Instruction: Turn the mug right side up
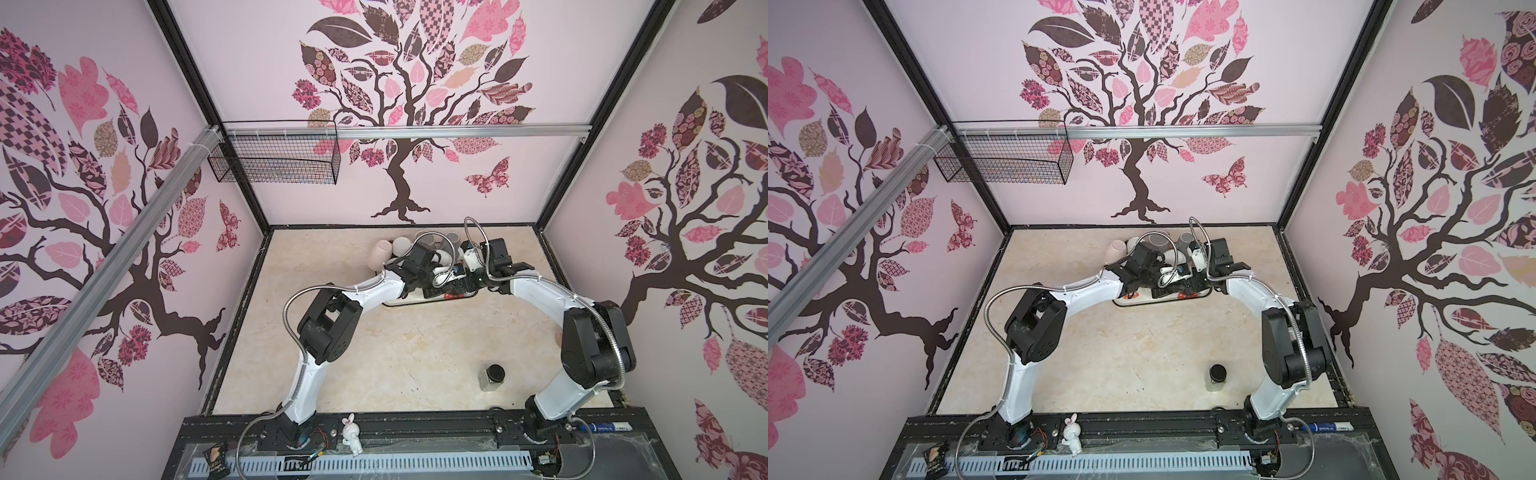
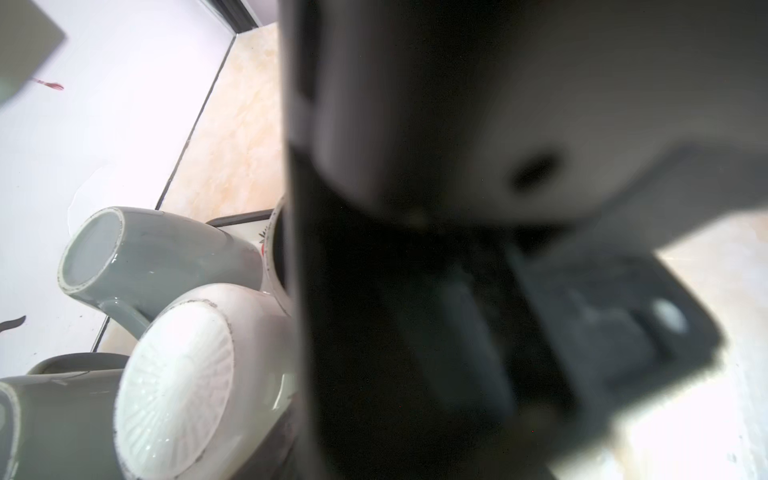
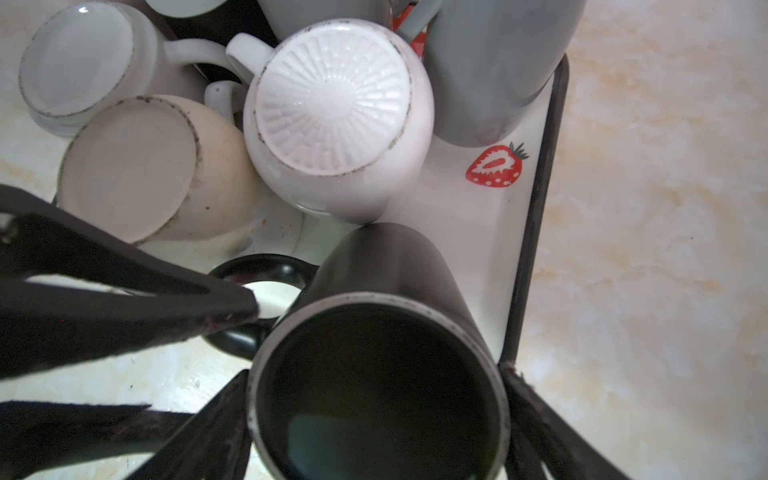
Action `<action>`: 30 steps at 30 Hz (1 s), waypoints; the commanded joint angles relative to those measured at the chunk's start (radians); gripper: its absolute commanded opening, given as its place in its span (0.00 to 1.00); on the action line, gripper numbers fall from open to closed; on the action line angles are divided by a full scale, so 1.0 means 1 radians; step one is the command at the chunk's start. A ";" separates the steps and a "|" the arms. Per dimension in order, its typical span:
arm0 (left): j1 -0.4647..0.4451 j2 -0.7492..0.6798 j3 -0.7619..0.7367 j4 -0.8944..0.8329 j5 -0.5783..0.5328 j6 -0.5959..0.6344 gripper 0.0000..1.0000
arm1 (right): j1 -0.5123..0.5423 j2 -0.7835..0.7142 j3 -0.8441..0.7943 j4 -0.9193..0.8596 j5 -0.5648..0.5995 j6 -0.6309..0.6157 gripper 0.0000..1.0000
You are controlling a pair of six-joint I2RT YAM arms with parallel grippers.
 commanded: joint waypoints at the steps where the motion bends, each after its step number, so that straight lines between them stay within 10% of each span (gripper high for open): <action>1: 0.028 -0.017 -0.074 0.012 -0.003 0.003 0.51 | 0.011 -0.020 0.005 -0.025 -0.091 0.017 0.86; 26: 0.030 0.041 -0.005 -0.065 -0.007 0.023 0.38 | 0.009 -0.018 0.089 -0.073 -0.193 0.077 0.86; 30: 0.020 0.040 -0.001 -0.067 -0.002 0.023 0.21 | 0.010 -0.022 0.098 -0.091 -0.192 0.071 0.86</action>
